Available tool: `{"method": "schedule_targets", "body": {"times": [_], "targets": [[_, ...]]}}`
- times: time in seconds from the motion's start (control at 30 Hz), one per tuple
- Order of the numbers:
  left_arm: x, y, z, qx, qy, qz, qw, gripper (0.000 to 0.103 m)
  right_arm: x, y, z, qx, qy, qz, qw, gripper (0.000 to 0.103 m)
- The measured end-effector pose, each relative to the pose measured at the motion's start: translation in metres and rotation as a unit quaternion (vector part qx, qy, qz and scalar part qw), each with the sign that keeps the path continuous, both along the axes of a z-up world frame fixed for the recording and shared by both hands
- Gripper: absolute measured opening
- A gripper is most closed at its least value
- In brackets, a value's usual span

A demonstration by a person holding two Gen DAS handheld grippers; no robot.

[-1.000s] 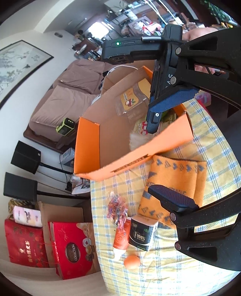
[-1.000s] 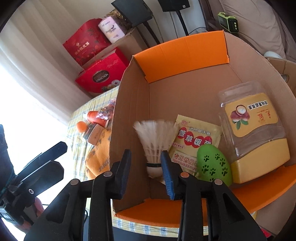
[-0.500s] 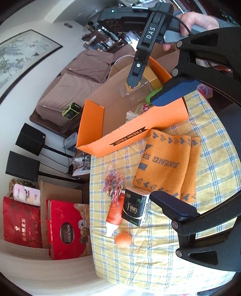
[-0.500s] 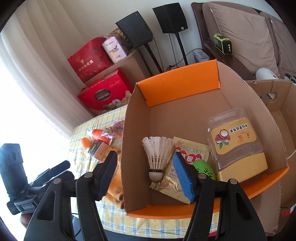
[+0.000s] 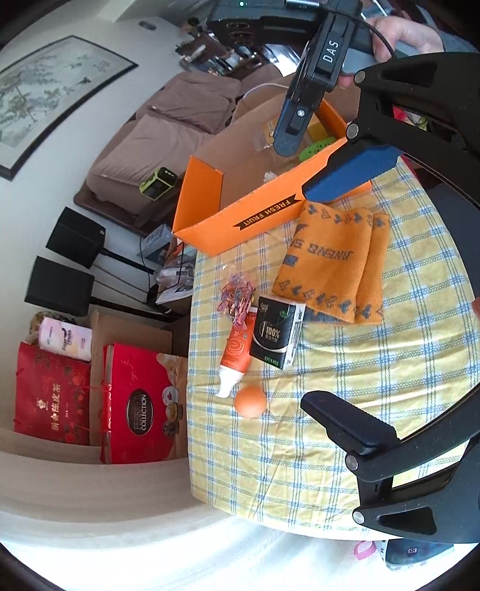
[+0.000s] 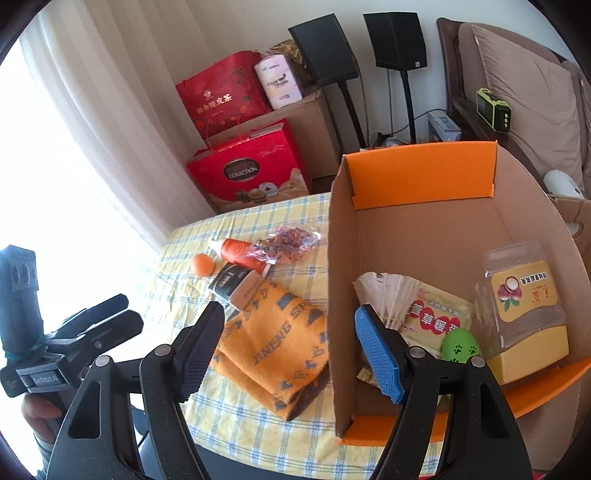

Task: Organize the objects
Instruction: 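Move both tools back over the table toward the remaining items, then grasp the orange ball with the left tool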

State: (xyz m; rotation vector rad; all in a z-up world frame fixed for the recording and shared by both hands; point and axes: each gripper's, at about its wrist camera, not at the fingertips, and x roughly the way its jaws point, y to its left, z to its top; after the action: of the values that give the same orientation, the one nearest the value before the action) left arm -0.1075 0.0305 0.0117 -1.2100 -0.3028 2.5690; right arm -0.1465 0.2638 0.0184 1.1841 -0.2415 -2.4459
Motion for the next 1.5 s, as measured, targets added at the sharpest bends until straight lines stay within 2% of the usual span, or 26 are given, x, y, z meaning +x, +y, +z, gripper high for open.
{"method": "schedule_targets", "body": {"times": [0.13,0.4,0.67,0.97,1.17,1.3,1.5], "targets": [[-0.003,-0.024,-0.004,0.005,-0.008,0.028,0.9996,0.102,-0.002,-0.017,0.0,0.006,0.002,0.013,1.0,0.077],[-0.015,-0.069,-0.013,0.039,-0.02,0.064,0.997,0.102,-0.016,-0.053,-0.003,0.0,-0.007,0.04,0.999,0.077],[-0.041,-0.094,-0.031,0.024,-0.038,0.09,0.9949,0.102,-0.036,-0.097,-0.022,0.006,-0.026,0.07,0.997,0.077],[-0.094,-0.093,-0.065,0.007,-0.073,0.095,0.9928,0.1,-0.069,-0.139,-0.065,0.062,-0.045,0.08,0.994,0.077],[-0.123,-0.082,-0.086,0.003,-0.089,0.088,0.9922,0.099,-0.083,-0.148,-0.085,0.068,-0.058,0.078,0.993,0.081],[-0.137,-0.073,-0.097,-0.01,-0.094,0.086,0.9919,0.095,-0.084,-0.152,-0.09,0.073,-0.055,0.078,0.993,0.083],[-0.145,-0.065,-0.106,-0.005,-0.099,0.077,0.9921,0.094,-0.084,-0.163,-0.097,0.083,-0.043,0.088,0.992,0.085]]}}
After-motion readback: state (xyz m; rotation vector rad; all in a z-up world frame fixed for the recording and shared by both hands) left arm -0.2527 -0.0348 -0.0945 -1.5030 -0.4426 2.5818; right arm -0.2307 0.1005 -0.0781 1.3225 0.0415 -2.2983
